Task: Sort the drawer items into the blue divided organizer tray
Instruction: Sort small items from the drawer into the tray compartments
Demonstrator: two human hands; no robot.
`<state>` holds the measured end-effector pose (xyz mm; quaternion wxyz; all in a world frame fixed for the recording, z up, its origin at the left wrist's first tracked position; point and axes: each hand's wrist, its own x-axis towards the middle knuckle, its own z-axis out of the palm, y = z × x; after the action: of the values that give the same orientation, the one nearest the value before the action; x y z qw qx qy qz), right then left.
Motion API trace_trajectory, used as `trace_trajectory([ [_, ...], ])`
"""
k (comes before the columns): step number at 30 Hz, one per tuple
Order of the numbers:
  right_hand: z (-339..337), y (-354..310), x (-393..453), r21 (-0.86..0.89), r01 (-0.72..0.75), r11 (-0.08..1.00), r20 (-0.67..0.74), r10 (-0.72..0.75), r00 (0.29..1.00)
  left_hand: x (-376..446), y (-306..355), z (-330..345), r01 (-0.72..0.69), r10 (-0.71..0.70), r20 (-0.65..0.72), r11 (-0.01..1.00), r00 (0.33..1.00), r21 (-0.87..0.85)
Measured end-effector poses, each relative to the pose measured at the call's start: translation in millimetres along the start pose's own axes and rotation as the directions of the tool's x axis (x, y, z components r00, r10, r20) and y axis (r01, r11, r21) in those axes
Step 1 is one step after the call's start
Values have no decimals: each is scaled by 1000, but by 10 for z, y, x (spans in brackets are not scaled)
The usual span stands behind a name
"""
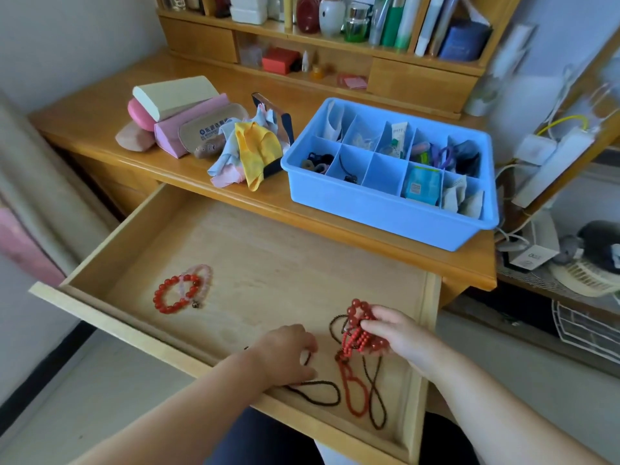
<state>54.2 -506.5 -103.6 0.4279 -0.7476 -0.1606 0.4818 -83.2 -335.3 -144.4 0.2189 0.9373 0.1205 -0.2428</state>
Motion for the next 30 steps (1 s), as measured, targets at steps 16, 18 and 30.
trace_trajectory([
  [16, 112, -250, -162, 613, 28, 790, 49, -73, 996, -1, -106, -185, 44, -175, -406, 949, 897, -312],
  [18, 147, -260, -149, 578, 23, 816, 25, -46, 999, -76, 76, -247, -185, -195, -443, 711, 875, -679],
  [30, 226, -311, -7, -183, 70, 981, -189, -105, 976, -122, 222, -241, -136, -110, -202, 433, 973, -891],
])
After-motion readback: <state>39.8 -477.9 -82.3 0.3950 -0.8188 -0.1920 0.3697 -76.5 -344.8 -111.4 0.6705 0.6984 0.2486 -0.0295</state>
